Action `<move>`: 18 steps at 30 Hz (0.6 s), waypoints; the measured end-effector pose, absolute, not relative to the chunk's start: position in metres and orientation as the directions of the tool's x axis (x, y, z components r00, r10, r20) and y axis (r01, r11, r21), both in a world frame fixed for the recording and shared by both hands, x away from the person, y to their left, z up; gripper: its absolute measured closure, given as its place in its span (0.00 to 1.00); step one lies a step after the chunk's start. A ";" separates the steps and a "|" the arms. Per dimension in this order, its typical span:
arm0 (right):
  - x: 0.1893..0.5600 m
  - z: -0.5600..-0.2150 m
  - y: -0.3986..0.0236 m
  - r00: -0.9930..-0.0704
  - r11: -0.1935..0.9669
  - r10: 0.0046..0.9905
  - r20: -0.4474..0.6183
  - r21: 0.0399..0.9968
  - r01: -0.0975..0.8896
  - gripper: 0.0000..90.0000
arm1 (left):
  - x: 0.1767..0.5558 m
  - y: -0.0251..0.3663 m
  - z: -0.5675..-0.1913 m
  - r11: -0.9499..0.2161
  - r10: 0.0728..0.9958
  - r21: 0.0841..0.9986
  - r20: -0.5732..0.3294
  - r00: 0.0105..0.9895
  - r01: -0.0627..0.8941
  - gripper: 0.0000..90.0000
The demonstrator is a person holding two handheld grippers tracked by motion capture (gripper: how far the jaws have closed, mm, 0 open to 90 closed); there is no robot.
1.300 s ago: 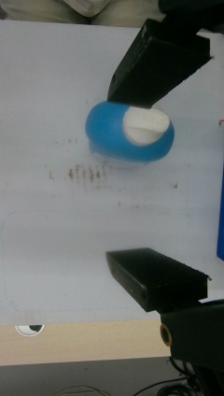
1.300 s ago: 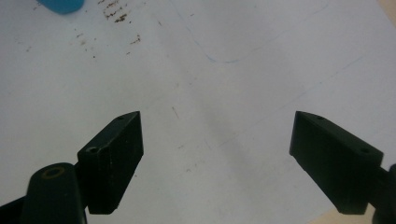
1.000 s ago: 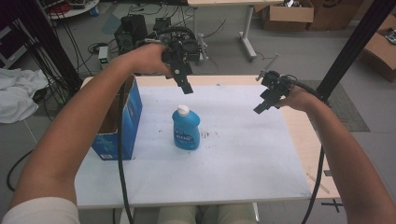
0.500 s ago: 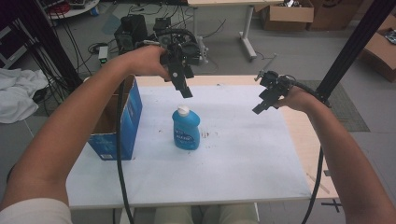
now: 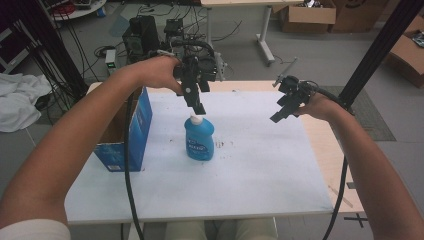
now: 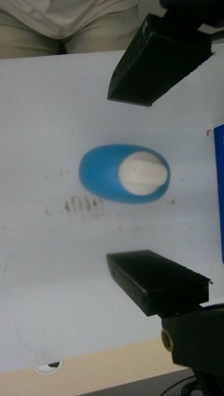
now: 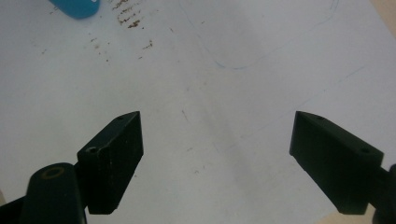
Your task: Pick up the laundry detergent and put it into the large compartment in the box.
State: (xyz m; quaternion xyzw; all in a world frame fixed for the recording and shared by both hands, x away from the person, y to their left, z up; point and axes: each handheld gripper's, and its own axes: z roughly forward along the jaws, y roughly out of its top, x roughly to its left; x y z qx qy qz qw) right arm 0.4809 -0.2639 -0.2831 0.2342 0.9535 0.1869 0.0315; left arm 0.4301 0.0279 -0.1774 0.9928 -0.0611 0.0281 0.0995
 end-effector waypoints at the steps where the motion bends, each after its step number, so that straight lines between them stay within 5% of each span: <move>1: 0.481 -0.283 -0.264 -0.888 0.820 0.458 0.028 0.371 0.435 0.19 | 0.430 0.028 -0.177 -0.973 -0.116 0.194 0.068 0.991 -0.127 0.21; 18: 0.479 -0.284 -0.259 -0.894 0.827 0.447 0.031 0.367 0.426 0.19 | 0.423 0.023 -0.200 -0.966 -0.200 0.153 0.067 0.977 -0.208 0.21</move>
